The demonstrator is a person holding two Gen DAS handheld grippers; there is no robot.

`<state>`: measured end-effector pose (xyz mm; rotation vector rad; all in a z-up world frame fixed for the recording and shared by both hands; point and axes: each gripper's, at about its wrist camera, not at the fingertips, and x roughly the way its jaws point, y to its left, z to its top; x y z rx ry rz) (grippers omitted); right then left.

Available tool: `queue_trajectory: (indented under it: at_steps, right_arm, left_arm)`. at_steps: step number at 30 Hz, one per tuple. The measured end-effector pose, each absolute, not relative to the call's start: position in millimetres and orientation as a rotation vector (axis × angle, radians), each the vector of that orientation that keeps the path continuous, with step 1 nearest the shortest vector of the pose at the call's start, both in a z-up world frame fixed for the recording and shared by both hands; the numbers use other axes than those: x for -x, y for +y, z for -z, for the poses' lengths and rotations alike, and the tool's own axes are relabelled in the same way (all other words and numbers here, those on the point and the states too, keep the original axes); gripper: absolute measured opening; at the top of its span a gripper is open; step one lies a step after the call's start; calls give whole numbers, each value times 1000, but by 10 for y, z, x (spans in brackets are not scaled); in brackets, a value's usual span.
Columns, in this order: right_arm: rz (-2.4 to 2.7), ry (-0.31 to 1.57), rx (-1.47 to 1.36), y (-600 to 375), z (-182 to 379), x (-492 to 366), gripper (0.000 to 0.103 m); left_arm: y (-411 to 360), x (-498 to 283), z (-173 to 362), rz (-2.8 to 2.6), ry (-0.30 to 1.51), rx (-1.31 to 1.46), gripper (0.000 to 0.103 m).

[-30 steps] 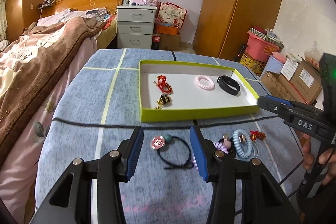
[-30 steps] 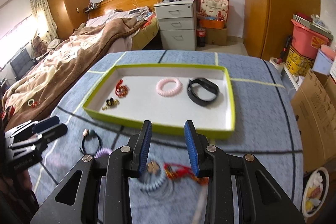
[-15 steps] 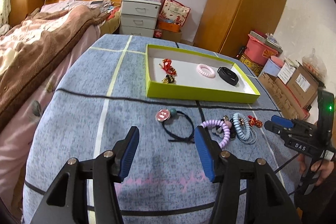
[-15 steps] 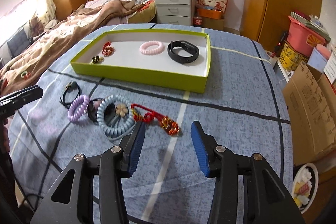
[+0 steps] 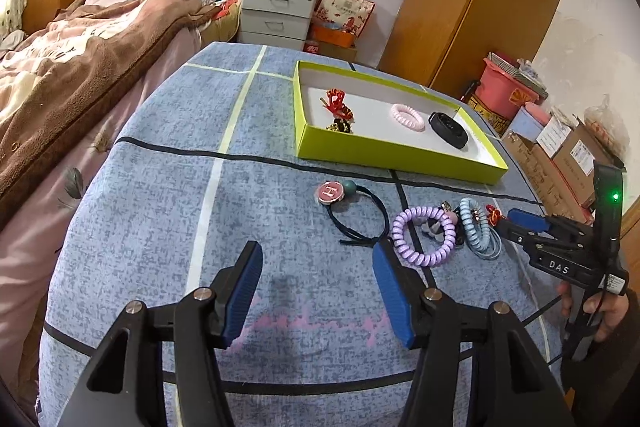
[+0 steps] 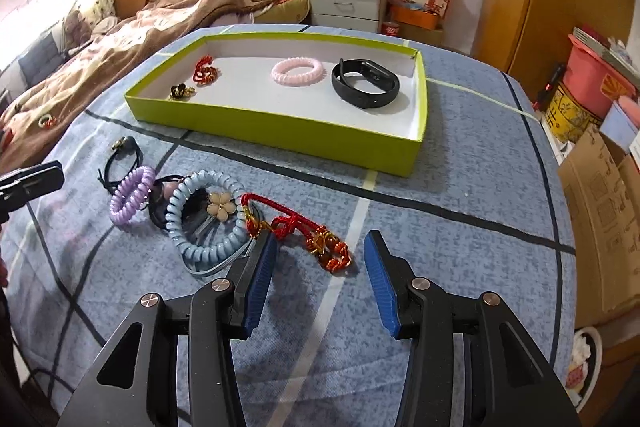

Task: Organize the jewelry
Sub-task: 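Move the right tool to the red cord tassel, grasp and lift it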

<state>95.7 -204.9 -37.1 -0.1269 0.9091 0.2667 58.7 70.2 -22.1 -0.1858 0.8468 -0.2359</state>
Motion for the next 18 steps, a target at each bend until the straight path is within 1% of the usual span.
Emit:
queue_trajectory:
  at_steps: [9,10,11,12,14,18]
  right_arm:
    - [-275,914,106,-2076,392,-994,46]
    - [-270,914,101,-2081,390,-998,41]
    - [-258,913,105,-2081,388,-994,34]
    - [-248,911,106,-2085,388,-989,32]
    - [-238,911,97,-2109,385,-989,21]
    - [-220,909,76,-2162,382,-983,17]
  left_arm:
    - [699,-636,246,238,866,215,59]
    - [697,-640,247,237,867,211,59]
    - [688,-640,249,238,868,211,59]
    - [682,-642,249,241,869,212,59]
    - [674,-653,246,240,871,208,59]
    - [649,-688,268,229,886,189,59]
